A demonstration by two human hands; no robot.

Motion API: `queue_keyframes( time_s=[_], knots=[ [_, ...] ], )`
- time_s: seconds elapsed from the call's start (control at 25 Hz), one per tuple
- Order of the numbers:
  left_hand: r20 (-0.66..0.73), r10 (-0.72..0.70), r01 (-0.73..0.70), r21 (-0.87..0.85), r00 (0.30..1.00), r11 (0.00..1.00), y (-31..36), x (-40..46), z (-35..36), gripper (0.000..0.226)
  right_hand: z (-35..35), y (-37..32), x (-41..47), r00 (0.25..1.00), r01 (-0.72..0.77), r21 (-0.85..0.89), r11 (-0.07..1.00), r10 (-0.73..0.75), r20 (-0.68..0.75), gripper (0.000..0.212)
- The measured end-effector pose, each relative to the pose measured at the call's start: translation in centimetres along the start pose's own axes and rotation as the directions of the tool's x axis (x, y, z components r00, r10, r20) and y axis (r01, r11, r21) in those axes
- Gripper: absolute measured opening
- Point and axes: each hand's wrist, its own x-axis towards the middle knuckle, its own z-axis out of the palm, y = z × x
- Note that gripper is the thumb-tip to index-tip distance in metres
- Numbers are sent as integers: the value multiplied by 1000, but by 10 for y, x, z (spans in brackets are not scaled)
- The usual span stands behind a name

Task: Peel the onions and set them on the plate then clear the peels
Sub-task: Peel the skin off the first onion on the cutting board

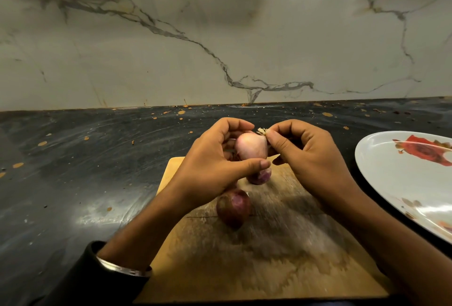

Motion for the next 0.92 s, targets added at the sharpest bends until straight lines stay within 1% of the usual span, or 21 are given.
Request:
queue_keyframes(
  time_s=[0.08, 0.28, 0.36, 0.44, 0.52, 0.6, 0.68, 0.72, 0.84, 0.88, 0.92],
  knots=[
    [17, 4, -4, 19, 1000, 1000, 0, 0, -1, 58, 0, -1, 0, 998, -16, 25, 1000, 15, 54, 12],
    [40, -7, 6, 29, 999, 1000, -1, 0, -1, 50, -2, 0, 3, 998, -30, 64, 998, 27, 52, 6],
    [47, -8, 7, 18, 999, 1000, 0, 0, -1, 47, -2, 1, 4, 997, -12, 44, 999, 9, 72, 9],
    [45, -10, 10, -1, 999, 1000, 0, 1, -2, 45, -3, 1, 4, 995, 55, -21, 998, -53, 87, 14],
    [35, -25, 27, -48, 999, 998, 1, 1, -5, 45, -6, 2, 5, 989, 135, -141, 981, -126, 75, 14],
    [28, -43, 45, -101, 999, 994, 3, 2, -8, 48, -8, 4, 5, 967, 254, -327, 910, -238, 90, 12],
    [41, -49, 53, -92, 998, 994, 4, 1, -9, 48, -9, 6, 5, 932, 362, -449, 817, -323, 165, 7],
    [45, -53, 56, -76, 998, 996, 3, 1, -8, 45, -9, 7, 5, 920, 391, -482, 784, -331, 208, 10],
    [39, -45, 46, -40, 998, 998, 1, 0, -5, 35, -10, 5, 5, 904, 423, -557, 715, -290, 315, 21],
    [48, -29, 30, -33, 998, 999, 1, 0, -4, 34, -10, 3, 4, 903, 423, -555, 716, -287, 319, 22],
    [64, -6, 8, -28, 998, 1000, 1, 1, -4, 33, -9, 2, 3, 909, 410, -526, 745, -287, 303, 23]
  ],
)
